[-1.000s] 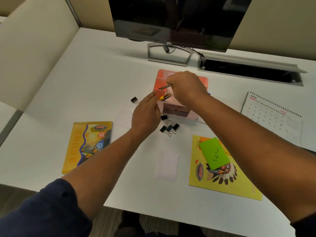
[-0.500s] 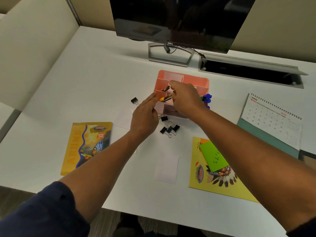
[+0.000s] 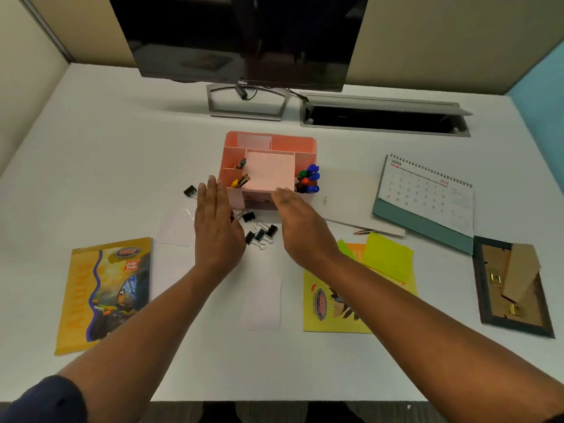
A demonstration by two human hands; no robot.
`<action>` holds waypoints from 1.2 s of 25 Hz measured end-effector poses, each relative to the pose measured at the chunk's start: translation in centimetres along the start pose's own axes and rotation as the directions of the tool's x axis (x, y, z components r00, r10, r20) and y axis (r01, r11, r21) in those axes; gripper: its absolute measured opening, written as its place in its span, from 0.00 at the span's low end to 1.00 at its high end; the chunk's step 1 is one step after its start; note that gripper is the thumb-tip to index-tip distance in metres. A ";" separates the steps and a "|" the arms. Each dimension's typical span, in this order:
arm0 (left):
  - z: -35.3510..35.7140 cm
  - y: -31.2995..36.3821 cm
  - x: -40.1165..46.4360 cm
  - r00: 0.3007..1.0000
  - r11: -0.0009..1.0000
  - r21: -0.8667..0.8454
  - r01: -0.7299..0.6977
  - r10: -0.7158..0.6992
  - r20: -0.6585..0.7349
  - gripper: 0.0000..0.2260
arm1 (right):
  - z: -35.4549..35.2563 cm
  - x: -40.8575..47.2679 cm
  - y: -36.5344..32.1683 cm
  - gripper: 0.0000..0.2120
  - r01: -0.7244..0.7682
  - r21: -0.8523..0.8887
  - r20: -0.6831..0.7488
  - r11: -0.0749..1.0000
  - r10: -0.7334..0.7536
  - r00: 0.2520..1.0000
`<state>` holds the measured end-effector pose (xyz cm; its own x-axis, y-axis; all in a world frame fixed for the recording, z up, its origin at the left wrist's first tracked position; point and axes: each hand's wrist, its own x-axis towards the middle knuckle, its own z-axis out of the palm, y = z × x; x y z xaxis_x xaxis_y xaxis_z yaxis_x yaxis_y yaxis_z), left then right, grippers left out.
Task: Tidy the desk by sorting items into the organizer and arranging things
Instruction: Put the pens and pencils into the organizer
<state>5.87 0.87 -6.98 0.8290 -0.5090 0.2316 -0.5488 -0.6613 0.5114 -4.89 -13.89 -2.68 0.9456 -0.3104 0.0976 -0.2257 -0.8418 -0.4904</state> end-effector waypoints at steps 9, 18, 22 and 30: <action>4.0 7.5 -3.3 0.987 0.990 -0.066 -0.122 0.128 0.093 0.33 | -4.9 -4.7 11.8 0.15 -0.242 -0.346 0.048 0.906 0.275 0.960; 3.9 9.7 -1.0 0.970 0.979 0.124 -0.159 0.132 0.202 0.31 | -6.0 -4.0 13.1 0.15 -0.057 -0.486 0.272 0.872 0.213 0.939; 3.6 8.9 -0.9 0.973 0.983 0.064 -0.171 0.159 0.169 0.25 | -5.8 -3.8 13.7 0.13 -0.029 -0.434 0.309 0.900 0.179 0.934; 2.6 7.9 -0.5 0.967 0.977 0.003 -0.214 0.212 0.138 0.24 | -5.5 -4.0 12.9 0.09 0.060 -0.280 0.133 0.958 -0.023 0.991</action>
<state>0.83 -5.49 -5.21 0.6709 -0.7088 0.2178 -0.7142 -0.5385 0.4471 -12.91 -25.92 -4.60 0.9734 -0.2291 -0.0072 -0.2250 -0.9489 -0.2212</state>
